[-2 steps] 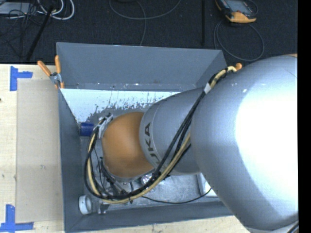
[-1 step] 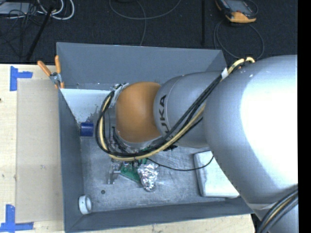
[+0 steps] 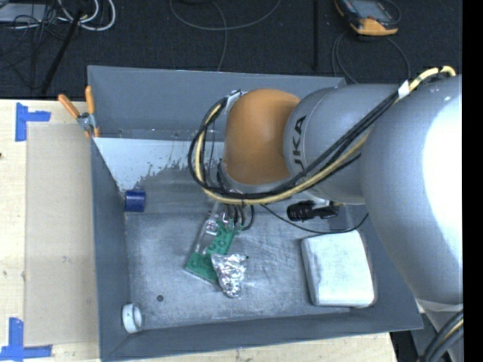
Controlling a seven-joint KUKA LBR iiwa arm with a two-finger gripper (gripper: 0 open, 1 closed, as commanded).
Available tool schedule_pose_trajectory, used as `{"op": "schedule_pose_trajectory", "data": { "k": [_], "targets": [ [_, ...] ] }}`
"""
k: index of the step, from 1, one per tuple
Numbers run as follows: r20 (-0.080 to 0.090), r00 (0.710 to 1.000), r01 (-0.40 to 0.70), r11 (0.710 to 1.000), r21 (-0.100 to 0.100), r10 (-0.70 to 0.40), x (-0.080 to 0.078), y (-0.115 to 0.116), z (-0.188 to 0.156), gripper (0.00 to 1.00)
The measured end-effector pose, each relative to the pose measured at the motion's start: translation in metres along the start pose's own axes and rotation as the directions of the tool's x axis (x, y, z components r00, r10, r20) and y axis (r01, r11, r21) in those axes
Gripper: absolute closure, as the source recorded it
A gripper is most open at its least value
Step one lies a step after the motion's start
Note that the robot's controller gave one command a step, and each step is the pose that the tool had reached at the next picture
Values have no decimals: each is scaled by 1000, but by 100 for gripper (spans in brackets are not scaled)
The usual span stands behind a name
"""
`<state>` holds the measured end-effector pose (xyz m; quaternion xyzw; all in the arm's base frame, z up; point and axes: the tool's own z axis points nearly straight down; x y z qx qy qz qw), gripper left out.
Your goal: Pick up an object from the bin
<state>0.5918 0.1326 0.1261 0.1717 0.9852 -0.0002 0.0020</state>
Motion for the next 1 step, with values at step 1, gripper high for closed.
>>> {"op": "schedule_pose_trajectory", "data": {
  "k": [1],
  "targets": [
    [-8,1000,-23,1000,-11,23,-25,-39,51,0]
  ]
}}
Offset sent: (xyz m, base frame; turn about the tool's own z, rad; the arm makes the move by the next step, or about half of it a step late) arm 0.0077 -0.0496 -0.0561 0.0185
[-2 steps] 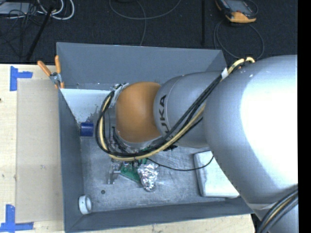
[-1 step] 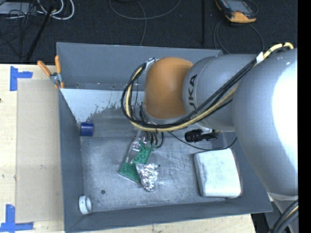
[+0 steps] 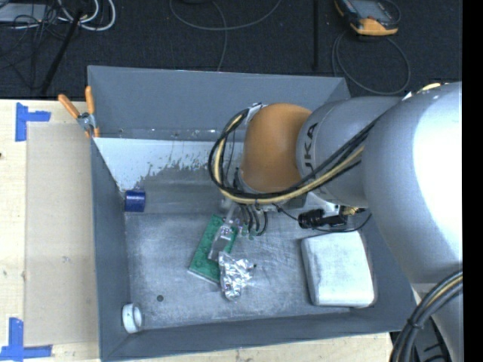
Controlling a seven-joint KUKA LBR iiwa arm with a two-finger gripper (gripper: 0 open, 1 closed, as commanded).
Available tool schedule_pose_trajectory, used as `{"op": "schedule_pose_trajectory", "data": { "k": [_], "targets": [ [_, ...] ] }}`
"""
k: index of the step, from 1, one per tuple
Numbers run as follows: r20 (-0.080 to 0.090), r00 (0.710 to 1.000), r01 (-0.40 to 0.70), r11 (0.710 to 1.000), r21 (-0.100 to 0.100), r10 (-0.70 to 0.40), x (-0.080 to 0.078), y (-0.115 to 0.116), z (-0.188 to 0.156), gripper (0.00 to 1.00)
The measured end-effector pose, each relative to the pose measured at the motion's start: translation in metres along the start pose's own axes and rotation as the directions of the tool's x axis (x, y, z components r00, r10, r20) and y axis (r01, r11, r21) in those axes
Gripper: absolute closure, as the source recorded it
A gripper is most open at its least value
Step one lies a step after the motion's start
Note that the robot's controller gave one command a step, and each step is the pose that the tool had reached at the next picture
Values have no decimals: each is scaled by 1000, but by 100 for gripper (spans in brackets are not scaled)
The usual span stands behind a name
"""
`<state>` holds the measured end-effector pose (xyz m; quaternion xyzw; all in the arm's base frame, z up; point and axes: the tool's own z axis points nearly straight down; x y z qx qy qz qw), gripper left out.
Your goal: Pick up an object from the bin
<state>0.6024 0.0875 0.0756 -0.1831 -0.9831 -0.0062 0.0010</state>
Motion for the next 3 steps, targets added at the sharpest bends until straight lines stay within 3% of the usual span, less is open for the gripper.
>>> {"op": "schedule_pose_trajectory", "data": {
  "k": [1,3],
  "targets": [
    [4,1000,4,1000,1,-4,0,1,-2,100],
    [4,1000,1,1000,0,-1,0,1,-2,100]
  ]
}}
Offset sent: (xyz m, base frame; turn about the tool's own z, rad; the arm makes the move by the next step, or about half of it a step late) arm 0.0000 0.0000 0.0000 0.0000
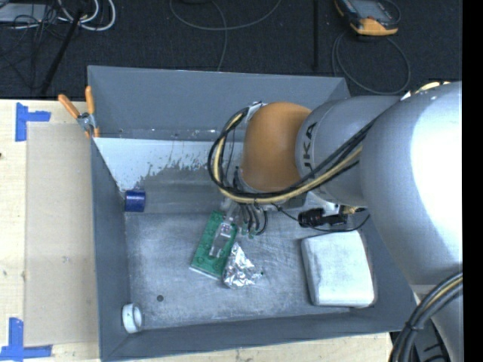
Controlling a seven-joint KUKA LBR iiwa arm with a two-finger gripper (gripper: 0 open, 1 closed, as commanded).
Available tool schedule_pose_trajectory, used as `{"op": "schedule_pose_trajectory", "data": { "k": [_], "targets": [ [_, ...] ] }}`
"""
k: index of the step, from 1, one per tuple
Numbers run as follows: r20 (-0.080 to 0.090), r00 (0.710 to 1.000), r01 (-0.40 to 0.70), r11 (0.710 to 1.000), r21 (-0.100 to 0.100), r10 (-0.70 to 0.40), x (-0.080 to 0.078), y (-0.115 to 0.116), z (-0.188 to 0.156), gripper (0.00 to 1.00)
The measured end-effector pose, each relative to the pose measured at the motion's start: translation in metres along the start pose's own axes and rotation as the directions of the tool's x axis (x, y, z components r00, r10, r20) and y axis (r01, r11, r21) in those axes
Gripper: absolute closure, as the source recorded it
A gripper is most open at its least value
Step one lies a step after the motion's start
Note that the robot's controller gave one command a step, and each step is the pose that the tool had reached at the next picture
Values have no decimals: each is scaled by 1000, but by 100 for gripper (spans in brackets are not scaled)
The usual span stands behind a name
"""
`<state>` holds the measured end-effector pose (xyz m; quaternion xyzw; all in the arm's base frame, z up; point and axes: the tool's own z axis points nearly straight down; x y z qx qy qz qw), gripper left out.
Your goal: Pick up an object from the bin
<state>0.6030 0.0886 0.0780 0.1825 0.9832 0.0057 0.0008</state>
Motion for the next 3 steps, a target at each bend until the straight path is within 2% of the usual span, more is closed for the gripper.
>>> {"op": "schedule_pose_trajectory", "data": {
  "k": [1,2,3],
  "targets": [
    [4,1000,22,1000,9,-22,-3,-5,-45,100],
    [4,999,41,999,9,-41,-11,-17,-104,100],
    [2,929,369,929,11,-369,-23,-37,-165,100]
  ]
}}
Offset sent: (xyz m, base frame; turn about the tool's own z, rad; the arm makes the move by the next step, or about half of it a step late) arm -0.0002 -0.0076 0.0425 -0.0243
